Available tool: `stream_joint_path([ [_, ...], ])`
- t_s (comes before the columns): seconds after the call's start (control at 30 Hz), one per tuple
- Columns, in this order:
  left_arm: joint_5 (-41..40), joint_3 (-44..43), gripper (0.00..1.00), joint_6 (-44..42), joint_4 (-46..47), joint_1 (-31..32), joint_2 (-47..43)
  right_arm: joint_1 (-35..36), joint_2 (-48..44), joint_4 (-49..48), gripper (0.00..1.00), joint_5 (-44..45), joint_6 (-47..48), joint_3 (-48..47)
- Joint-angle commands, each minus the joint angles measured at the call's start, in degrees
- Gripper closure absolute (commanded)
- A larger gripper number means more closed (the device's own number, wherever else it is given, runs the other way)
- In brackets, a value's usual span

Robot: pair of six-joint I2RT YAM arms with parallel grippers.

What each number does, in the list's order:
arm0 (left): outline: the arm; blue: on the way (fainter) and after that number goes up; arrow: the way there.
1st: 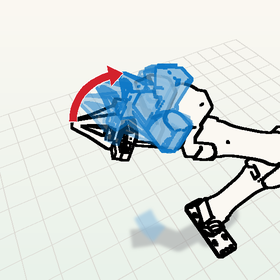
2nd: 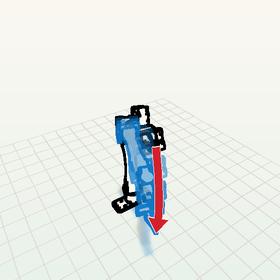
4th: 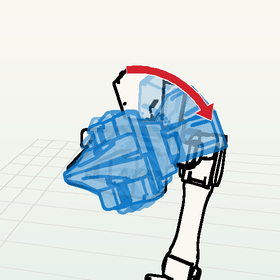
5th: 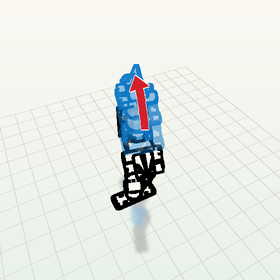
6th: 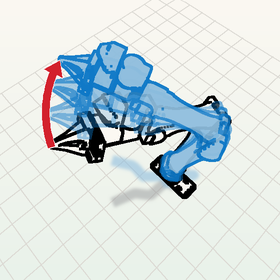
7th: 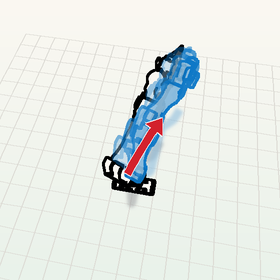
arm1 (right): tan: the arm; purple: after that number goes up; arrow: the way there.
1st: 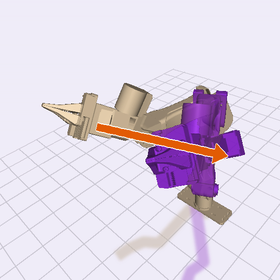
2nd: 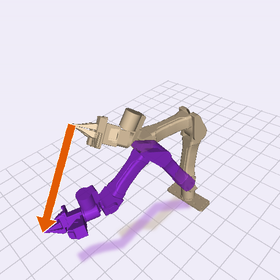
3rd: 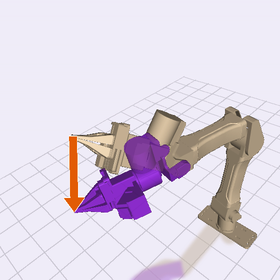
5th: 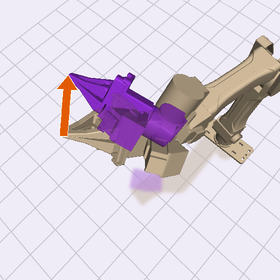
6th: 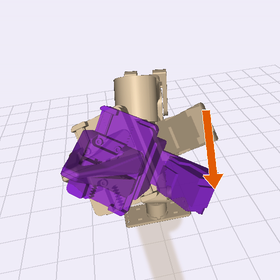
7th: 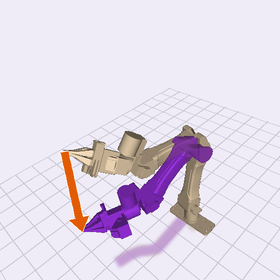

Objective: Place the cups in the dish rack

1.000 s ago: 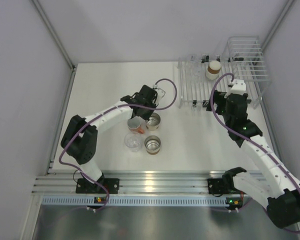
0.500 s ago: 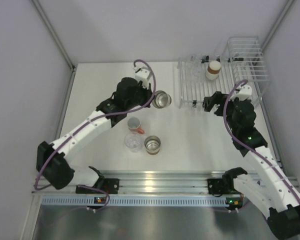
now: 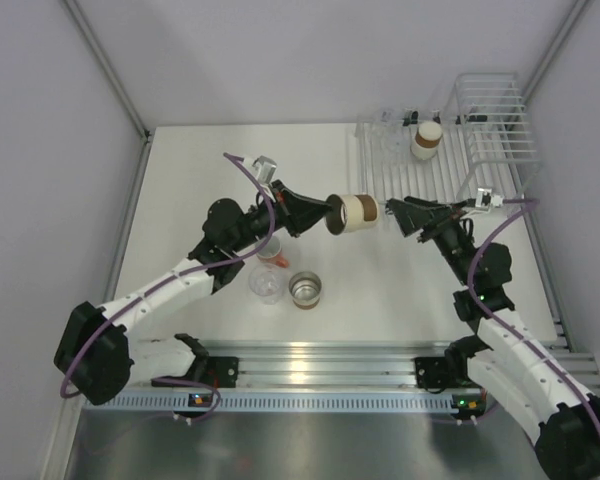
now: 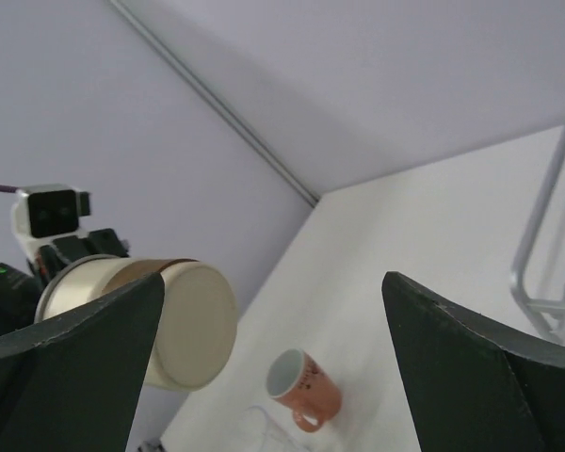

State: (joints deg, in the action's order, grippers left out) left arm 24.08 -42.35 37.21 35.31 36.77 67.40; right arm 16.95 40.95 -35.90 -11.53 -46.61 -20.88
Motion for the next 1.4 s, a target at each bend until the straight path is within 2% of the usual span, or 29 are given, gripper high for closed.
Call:
stream_joint_path([
  [0.0,3.87,0.60,1.00,6.99,17.76,-0.39,0.72,-0.69,0.10,-19.89,0.01,-5.34,-9.81,1.19],
  [0.33,3.17,1.13,1.00,11.48,26.29,-0.39,3.70,-0.08,6.76,-34.04,0.01,-8.42,-18.42,3.31],
  [0.6,3.35,0.86,1.00,14.47,32.53,-0.39,7.39,3.97,12.04,-40.03,0.01,-7.19,-18.43,1.81],
  [0.8,3.35,1.30,1.00,14.91,33.68,-0.39,8.36,7.74,15.73,-44.25,0.01,-6.58,-18.96,0.41],
  [0.93,3.00,1.83,1.00,14.21,33.60,-0.39,7.84,10.46,16.44,-46.27,0.01,-5.17,-18.43,0.67],
  [1.37,1.15,4.55,1.00,13.33,33.25,-0.39,4.59,10.74,10.38,-42.41,0.01,-2.97,-16.41,2.69],
])
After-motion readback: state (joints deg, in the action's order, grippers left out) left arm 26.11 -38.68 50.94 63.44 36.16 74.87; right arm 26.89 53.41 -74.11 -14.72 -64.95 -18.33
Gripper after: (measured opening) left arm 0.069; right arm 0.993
